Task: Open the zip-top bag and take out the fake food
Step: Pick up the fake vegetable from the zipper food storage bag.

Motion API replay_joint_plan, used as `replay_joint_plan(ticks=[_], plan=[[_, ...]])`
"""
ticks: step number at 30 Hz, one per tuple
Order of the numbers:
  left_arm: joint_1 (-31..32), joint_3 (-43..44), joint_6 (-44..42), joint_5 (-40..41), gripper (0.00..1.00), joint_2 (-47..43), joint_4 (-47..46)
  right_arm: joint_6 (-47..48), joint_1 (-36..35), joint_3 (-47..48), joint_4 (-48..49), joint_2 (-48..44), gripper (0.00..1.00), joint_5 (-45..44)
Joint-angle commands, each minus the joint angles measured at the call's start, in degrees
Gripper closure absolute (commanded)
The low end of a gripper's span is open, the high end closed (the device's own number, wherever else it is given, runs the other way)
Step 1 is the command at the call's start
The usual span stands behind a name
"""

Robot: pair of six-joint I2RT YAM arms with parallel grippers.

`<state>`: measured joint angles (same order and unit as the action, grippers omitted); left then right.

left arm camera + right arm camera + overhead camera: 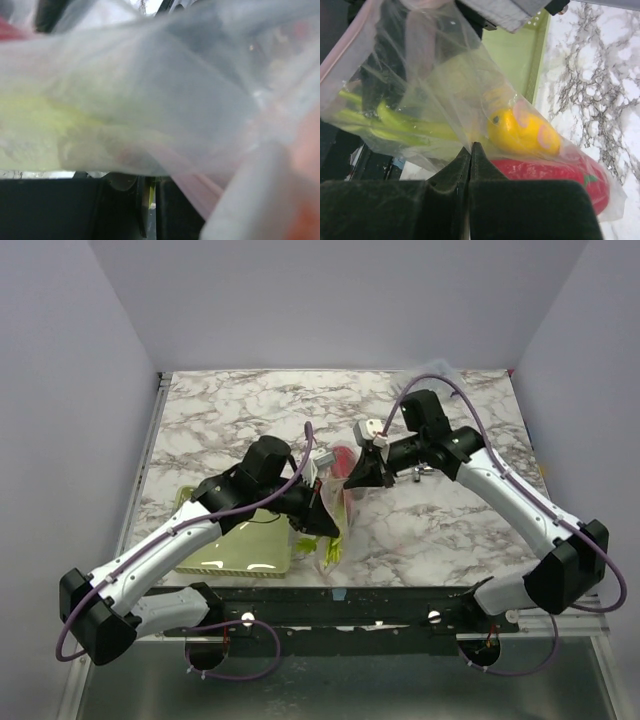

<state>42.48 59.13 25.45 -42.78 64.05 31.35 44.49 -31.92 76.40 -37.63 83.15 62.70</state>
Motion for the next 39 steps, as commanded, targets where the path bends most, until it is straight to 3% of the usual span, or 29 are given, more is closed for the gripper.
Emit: replay_joint_plan(ticks=[1,25,39], plan=[[-0.1,-2.3,0.9,0.5,1.0,-3.2,-5.3,-2.2,0.4,-3.5,4.3,-7.4,1.0,-0.5],[-0.7,-6.3,3.2,5.1,1.0,-10.1,-6.3,-1.8,8.8,-13.1,1.4,-17.6,1.0,-0.5],[-0.9,-4.5,5.8,6.0,1.0,-13.1,-6.1,-3.9,11.9,-18.5,6.0,-19.4,1.0,3.0]])
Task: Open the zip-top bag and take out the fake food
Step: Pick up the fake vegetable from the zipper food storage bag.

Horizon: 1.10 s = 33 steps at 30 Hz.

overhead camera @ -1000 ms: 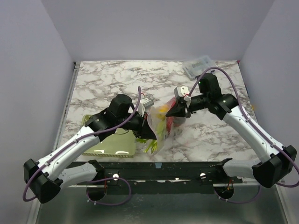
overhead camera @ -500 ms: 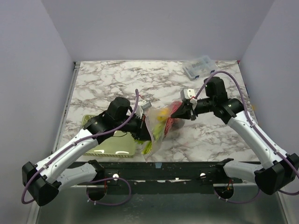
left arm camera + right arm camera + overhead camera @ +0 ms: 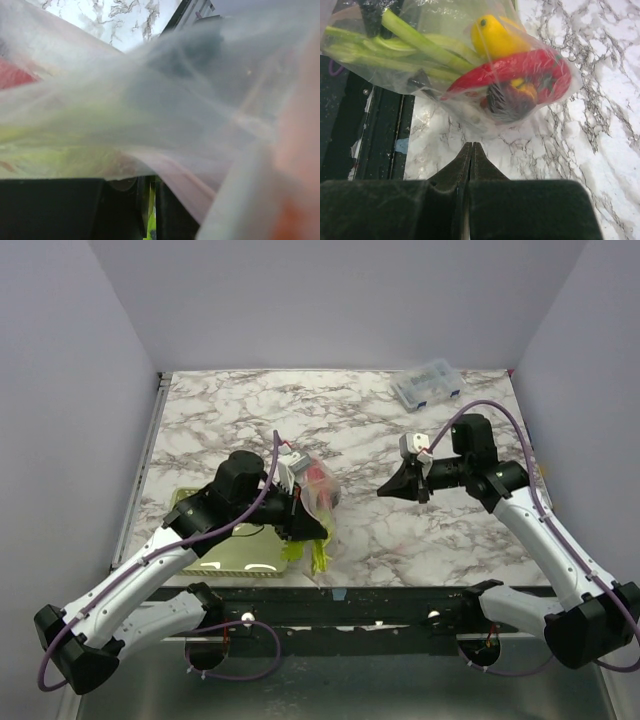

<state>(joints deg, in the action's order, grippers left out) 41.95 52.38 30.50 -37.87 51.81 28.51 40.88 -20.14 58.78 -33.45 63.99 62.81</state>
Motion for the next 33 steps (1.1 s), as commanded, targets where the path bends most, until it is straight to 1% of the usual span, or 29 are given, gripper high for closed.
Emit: replay_joint_plan(ticks=[1,4,5,6,8,9,10,12,15,17,19,21,23,25,28,30,31,33], plan=[[-0.4,2.3,1.0,0.8,1.0,-0.5,-3.8,-0.3,0.1,-1.0,2.0,-0.1,1.0,3.4],[-0.4,2.3,1.3,0.1,1.0,0.3,-4.8,-0.7,0.1,-1.5,2.6,0.0,1.0,5.0],[-0.4,2.2,1.5,-0.4,1.0,0.4,-5.2,-0.6,0.1,-1.6,2.8,0.0,0.96,5.5],[-0.4,2.1,1.7,-1.1,1.0,0.6,-6.1,0.2,0.1,-1.9,3.0,0.1,0.82,6.1],[-0.3,2.1,1.7,-3.8,1.0,1.4,-7.3,1.4,0.1,-1.7,3.8,1.1,0.32,5.7],[-0.2,2.6,1.2,-4.5,1.0,2.0,-7.0,1.4,0.0,-1.1,4.3,2.2,0.19,5.3],[-0.1,3.2,0.2,-4.9,1.0,2.8,-6.2,1.5,0.0,-0.3,4.5,3.4,0.11,5.2],[0.2,4.1,-1.1,-5.7,1.0,4.3,-5.7,2.7,-0.8,2.6,3.3,6.8,0.07,5.7],[1.1,5.5,-1.8,-7.1,1.0,6.5,-6.3,0.0,-5.9,6.3,4.4,11.3,0.05,4.2],[1.9,6.6,-2.4,-7.7,1.0,8.1,-6.4,-6.7,-8.0,6.1,11.3,12.2,0.03,4.2],[2.5,7.6,-3.1,-8.3,1.0,9.3,-6.3,-13.1,-8.1,5.5,18.1,12.5,0.03,5.9],[3.2,8.1,-4.0,-9.2,1.0,10.1,-5.8,-13.5,-8.2,6.5,18.9,12.9,0.02,6.7],[3.4,8.8,-5.5,-10.4,1.0,10.8,-4.4,-11.0,-8.1,8.2,16.4,13.5,0.01,7.2],[3.7,9.4,-6.9,-11.3,1.0,11.4,-2.8,-4.2,-8.2,11.2,9.8,14.7,0.0,8.3],[3.8,10.5,-8.5,-12.4,1.0,12.1,-1.1,8.5,-8.9,16.0,-3.7,18.0,0.0,11.4],[4.0,11.6,-9.1,-12.7,1.0,13.0,-0.3,13.5,-10.6,18.3,-9.5,20.0,0.01,12.1],[4.1,12.1,-9.3,-12.7,1.0,13.6,0.0,15.0,-11.5,19.2,-11.4,20.9,0.02,12.3],[4.4,13.1,-9.6,-12.6,1.0,14.7,0.7,14.3,-12.7,19.5,-11.0,21.5,0.06,13.2]])
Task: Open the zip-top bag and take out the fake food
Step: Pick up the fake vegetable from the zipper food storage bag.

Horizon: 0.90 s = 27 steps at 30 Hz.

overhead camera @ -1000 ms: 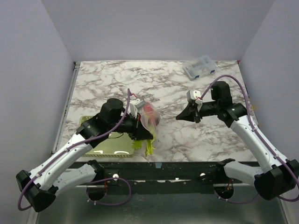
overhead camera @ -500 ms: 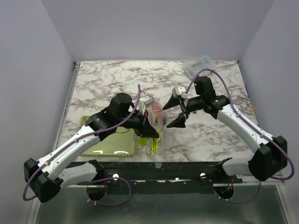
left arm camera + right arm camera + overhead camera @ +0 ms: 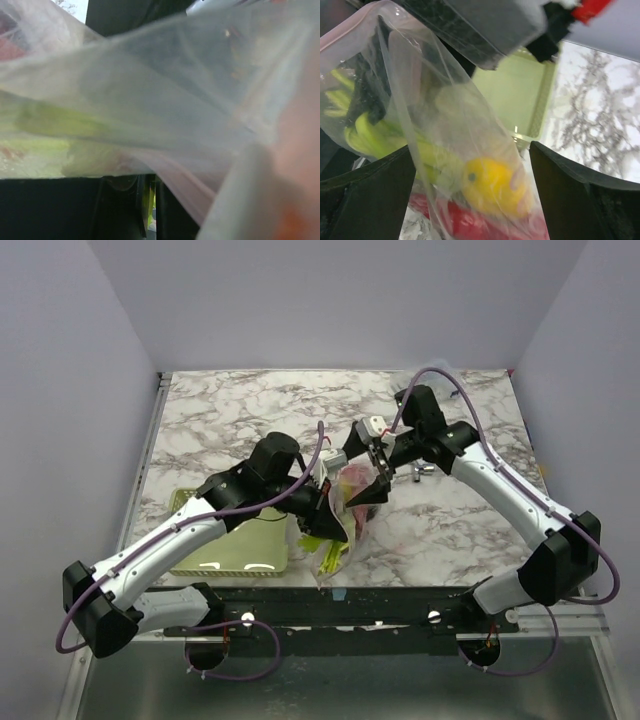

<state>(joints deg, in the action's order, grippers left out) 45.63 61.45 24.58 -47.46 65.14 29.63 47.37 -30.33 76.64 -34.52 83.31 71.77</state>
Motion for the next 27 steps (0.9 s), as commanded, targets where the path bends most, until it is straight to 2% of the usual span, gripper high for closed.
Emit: replay_joint_plan(ticks=[1,4,7,9,12,13,16,21,23,27], plan=[[0.9,4.3,-3.8,-3.0,1.0,1.7,-0.2,6.9,-2.8,1.6,-9.5,2.4,0.12,4.7],[1.1,4.8,-4.1,-2.4,1.0,1.8,0.2,5.1,-2.9,1.9,-9.8,2.5,0.37,4.1],[1.1,5.5,-5.4,-0.8,1.0,1.2,2.2,6.3,-2.8,1.9,-12.6,1.4,0.69,2.2],[1.0,6.2,-6.5,0.7,1.0,0.7,4.5,6.4,-2.8,0.6,-12.6,-0.3,0.83,0.7],[1.1,7.6,-7.9,4.3,1.0,-1.0,8.2,3.4,-2.8,-3.6,-8.2,-4.1,0.97,-2.7],[1.1,8.1,-8.2,5.6,1.0,-1.7,9.7,1.4,-2.8,-5.1,-5.3,-5.7,1.0,-4.5],[1.1,9.2,-9.0,9.5,1.0,-3.8,12.3,-3.3,-2.8,-9.7,1.6,-10.1,1.0,-9.3],[1.1,9.0,-9.0,12.4,1.0,-7.0,12.6,-3.9,-2.8,-11.3,2.3,-12.1,1.0,-13.7],[1.1,7.3,-8.3,12.2,1.0,-7.7,11.0,-4.4,-2.8,-11.6,2.3,-12.5,1.0,-13.2],[1.1,2.3,-4.5,12.1,1.0,-7.6,5.6,-3.8,-2.8,-11.6,-0.1,-12.8,1.0,-5.9]])
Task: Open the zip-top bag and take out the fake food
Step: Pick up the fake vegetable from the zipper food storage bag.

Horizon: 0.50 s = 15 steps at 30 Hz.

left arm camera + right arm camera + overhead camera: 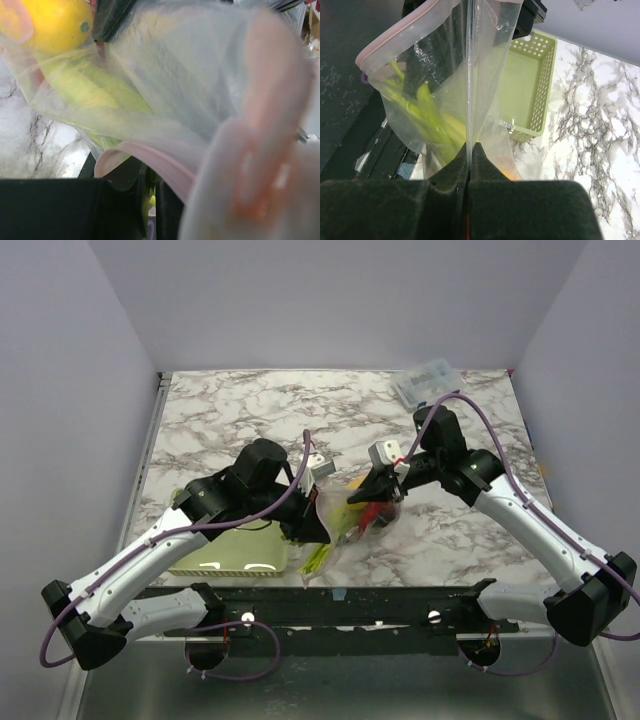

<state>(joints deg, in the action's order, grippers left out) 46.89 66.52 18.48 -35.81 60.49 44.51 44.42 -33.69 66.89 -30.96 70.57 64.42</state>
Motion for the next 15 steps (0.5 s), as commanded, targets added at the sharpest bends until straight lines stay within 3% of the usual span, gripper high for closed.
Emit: replay_joint_plan(ticks=[1,4,9,12,15], plan=[[-0.2,-4.2,2.6,1.3,1.0,-2.7,-11.2,-0.7,0.5,-2.1,-4.0,-0.2,1.0,2.6],[-0.2,-7.9,7.5,4.6,1.0,-2.4,-17.4,0.1,0.6,-2.9,-4.5,-0.6,1.0,1.9],[0.7,-8.2,7.3,8.8,1.0,2.3,-16.9,-16.9,1.8,-4.6,9.1,-1.6,1.0,-0.7],[0.7,-10.3,7.4,8.1,1.0,2.6,-19.3,-20.3,2.6,-5.6,12.3,-1.0,1.0,-4.9],[0.7,-13.5,8.0,7.6,1.0,1.8,-21.7,-28.7,6.5,-8.8,21.1,-2.0,1.0,-1.8]])
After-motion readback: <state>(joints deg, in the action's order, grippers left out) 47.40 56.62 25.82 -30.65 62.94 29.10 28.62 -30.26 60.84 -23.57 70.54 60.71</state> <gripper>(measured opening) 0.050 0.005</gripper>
